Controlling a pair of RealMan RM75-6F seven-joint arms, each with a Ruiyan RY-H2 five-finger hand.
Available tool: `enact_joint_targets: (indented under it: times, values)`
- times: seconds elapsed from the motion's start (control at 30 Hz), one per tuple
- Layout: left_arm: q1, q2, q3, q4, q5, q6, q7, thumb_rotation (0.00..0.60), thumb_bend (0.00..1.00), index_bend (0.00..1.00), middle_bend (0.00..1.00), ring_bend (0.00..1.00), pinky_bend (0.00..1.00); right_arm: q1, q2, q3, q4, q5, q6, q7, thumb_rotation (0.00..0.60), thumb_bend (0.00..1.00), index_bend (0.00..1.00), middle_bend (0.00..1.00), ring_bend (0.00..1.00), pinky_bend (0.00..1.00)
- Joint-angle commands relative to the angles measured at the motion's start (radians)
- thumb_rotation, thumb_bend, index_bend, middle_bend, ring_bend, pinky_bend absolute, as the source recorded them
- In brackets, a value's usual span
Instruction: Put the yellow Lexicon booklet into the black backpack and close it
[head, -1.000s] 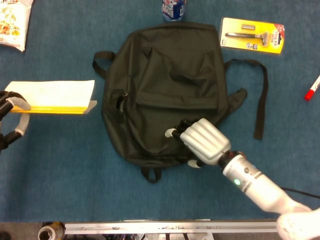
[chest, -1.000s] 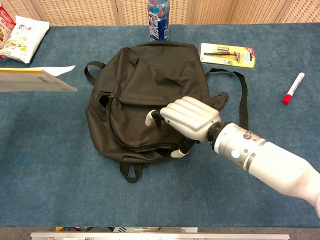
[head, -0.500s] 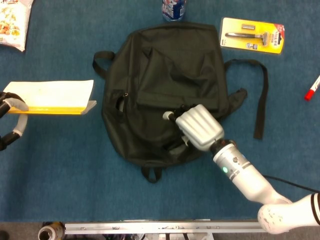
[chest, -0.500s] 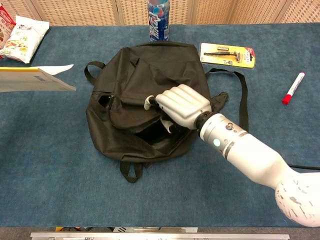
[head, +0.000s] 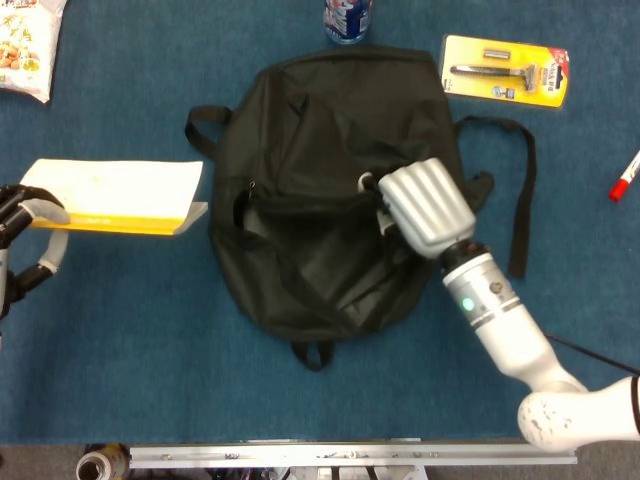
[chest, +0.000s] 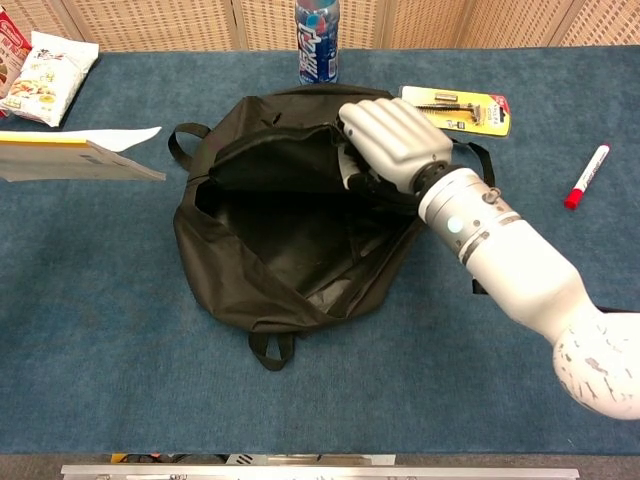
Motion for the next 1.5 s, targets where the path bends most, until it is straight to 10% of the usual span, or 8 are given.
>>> enact_joint_targets:
  times: [0.03, 0.67, 1.5]
  values:
    - [-0.003, -0.006, 0.002, 0.007, 0.003, -0.001, -0.006, 0.6, 0.36, 0.54, 0.49, 0.42, 0.54, -0.004, 0.014, 0.024, -0.018, 0.002, 0.016, 0.026, 0.6, 0.85, 0.61, 0.56, 0.56, 0.83]
    - [-0.068, 0.039, 0.047, -0.119, 0.112, -0.018, -0.003, 0.6, 0.36, 0.54, 0.49, 0.42, 0.54, 0.052, -0.069, 0.172, -0.009, 0.06, 0.097, 0.12, 0.6, 0.86, 0.61, 0.56, 0.58, 0.85]
    - [-0.123, -0.076, 0.102, -0.183, 0.187, -0.084, 0.089, 0.6, 0.36, 0.54, 0.49, 0.42, 0.54, 0.114, -0.129, 0.242, 0.06, 0.158, 0.103, 0.174, 0.6, 0.86, 0.61, 0.56, 0.58, 0.85]
